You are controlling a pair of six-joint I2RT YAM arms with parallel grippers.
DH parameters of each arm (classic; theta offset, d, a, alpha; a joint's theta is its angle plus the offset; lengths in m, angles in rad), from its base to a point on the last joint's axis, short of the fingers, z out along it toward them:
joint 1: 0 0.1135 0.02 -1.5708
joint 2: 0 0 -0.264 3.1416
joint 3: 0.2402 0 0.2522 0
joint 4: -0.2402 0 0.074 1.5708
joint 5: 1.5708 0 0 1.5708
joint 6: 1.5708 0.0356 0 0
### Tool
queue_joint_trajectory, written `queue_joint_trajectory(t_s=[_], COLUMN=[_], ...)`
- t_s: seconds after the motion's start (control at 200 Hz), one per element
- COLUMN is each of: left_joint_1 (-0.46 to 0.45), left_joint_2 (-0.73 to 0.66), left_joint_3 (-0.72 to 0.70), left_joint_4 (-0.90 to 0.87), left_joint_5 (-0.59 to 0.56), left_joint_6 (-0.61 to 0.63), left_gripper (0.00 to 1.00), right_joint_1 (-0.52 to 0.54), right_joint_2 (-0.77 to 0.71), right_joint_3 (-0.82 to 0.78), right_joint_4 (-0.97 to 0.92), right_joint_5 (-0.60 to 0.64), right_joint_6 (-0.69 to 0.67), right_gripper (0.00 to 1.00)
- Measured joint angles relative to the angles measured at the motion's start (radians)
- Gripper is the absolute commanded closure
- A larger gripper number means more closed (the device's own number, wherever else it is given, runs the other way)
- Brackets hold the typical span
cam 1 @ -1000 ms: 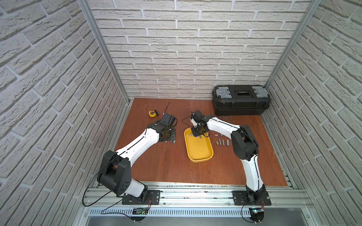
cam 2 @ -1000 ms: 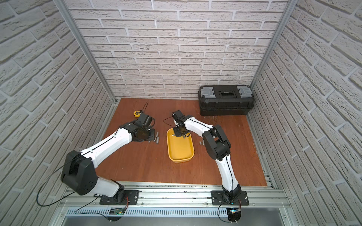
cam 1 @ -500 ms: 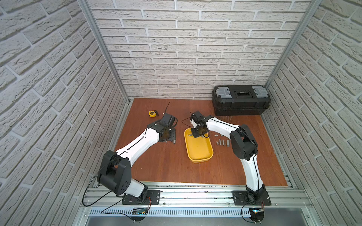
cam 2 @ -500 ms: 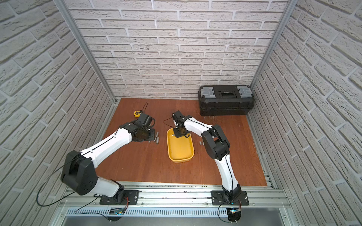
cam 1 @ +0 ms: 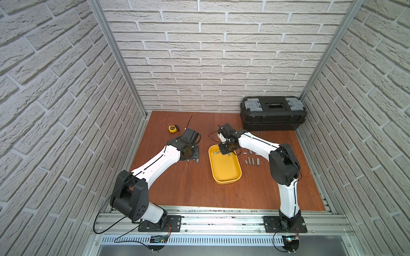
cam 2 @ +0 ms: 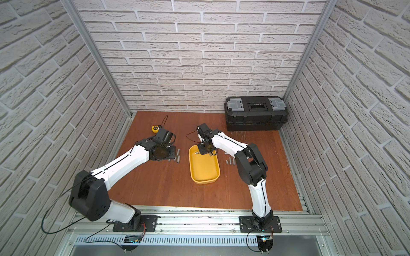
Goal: Take out the socket from the storage box
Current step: Pick up the socket head from the storage box, then place the socket head at the center of the board.
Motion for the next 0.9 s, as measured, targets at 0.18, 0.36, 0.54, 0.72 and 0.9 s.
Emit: queue_joint_trajectory(t_s=[0.18, 0.36, 0.54, 0.72, 0.9], left_joint_1=[0.0, 0.0, 0.0, 0.0, 0.0], left_joint_2=[0.0, 0.0, 0.0, 0.0, 0.0], left_joint_3=[0.0, 0.0, 0.0, 0.0, 0.0], left_joint_4=[0.001, 0.001, 0.001, 0.001, 0.001], left_joint_5=[0.0, 0.0, 0.0, 0.0, 0.001], left_joint_6=[0.0, 0.0, 0.0, 0.0, 0.0], left_gripper=[0.57, 0.57, 0.57, 0.57, 0.57], right_joint_1=[-0.034, -0.122, -0.175, -0.175, -0.175], right_joint_2=[-0.16, -0.228, -0.224, -0.193, -0.149], right_joint_3=[-0.021, -0.13, -0.256, -0.293, -0.329], right_joint_4=[0.006, 0.016, 0.016, 0.035, 0.073], right_joint_5=[0.022, 0.042, 0.06, 0.06, 0.053], right_joint_6=[0.005, 0.027, 0.046, 0.057, 0.066], right_gripper=[0.87, 0.88, 0.88, 0.89, 0.89])
